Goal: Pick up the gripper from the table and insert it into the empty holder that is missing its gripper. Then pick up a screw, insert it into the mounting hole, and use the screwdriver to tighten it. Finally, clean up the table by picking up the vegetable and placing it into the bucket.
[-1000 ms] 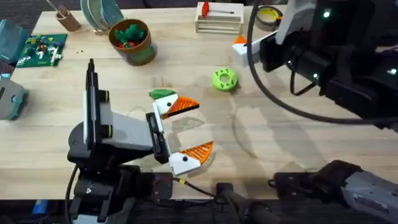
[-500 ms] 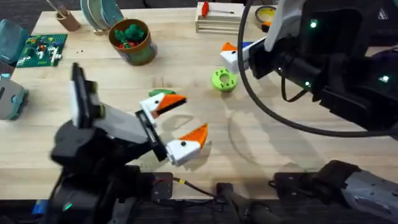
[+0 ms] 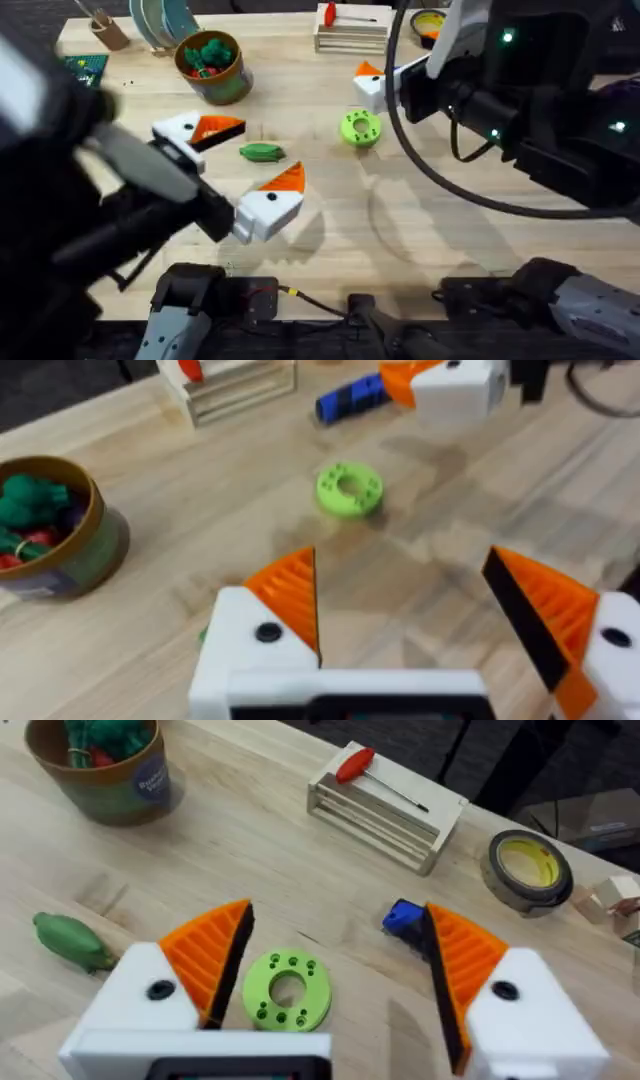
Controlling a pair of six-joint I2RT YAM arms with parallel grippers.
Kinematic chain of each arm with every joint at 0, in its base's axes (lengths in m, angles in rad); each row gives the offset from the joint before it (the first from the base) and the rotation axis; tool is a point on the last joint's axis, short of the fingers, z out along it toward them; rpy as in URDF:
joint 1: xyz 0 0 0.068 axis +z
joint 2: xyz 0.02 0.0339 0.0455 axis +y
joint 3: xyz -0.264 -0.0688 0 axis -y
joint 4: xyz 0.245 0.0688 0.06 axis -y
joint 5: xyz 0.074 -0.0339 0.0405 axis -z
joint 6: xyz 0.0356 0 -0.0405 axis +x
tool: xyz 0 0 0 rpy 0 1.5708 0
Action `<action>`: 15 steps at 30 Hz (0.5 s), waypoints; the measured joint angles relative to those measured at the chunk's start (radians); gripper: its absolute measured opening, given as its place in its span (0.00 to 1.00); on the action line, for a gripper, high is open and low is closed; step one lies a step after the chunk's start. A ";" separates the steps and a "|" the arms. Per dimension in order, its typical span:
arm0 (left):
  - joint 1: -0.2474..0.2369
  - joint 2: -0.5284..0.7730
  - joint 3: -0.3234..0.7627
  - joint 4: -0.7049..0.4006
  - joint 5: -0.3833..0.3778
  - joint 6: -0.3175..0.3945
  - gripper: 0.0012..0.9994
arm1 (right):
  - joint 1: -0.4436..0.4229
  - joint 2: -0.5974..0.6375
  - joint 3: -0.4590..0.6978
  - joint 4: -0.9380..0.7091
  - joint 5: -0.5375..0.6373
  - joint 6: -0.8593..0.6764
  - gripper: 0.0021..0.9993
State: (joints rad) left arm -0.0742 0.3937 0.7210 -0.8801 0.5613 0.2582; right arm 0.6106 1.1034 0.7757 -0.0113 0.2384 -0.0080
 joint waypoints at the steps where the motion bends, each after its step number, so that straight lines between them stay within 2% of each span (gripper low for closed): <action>1: 0.000 0.041 0.020 -0.030 -0.008 0.043 0.99 | 0.000 0.000 0.000 0.000 0.000 0.001 0.99; 8: 0.000 0.348 0.141 -0.153 -0.080 0.370 0.99 | 0.000 0.000 0.000 -0.001 0.000 0.001 0.99; 15: 0.000 0.579 0.178 -0.168 -0.166 0.679 0.99 | 0.000 0.000 0.000 -0.016 0.000 0.001 0.99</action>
State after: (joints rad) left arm -0.0742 0.9730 0.8986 -1.0477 0.3954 0.9375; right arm 0.6106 1.1034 0.7757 -0.0270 0.2382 -0.0067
